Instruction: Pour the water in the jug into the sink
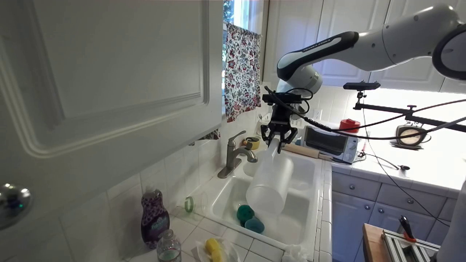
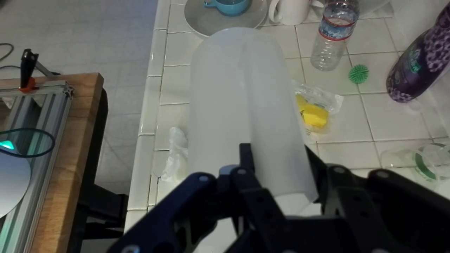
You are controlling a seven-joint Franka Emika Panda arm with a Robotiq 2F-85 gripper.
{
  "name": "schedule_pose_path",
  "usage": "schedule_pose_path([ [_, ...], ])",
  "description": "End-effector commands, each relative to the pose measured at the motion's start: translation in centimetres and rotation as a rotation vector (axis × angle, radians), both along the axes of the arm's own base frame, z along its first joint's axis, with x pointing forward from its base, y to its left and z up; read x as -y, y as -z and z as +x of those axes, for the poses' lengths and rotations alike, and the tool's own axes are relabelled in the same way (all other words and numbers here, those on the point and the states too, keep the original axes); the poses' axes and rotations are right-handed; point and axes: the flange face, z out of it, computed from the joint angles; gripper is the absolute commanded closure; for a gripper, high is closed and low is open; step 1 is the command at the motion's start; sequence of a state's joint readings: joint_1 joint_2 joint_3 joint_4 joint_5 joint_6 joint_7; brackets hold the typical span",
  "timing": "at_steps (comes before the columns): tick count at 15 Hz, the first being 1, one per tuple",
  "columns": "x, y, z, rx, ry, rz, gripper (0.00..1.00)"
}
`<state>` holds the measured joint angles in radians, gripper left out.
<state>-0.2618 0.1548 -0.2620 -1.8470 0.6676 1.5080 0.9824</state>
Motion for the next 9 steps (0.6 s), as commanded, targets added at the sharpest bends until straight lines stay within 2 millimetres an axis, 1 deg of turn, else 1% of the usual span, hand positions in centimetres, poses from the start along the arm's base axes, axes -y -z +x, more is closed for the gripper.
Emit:
schedule_pose_path([
  [1, 0.65, -0.59, 0.58, 0.021, -0.01, 0.068, 0.91],
  [9, 0.76, 0.28, 1.0, 0.024, -0.089, 0.096, 0.91],
])
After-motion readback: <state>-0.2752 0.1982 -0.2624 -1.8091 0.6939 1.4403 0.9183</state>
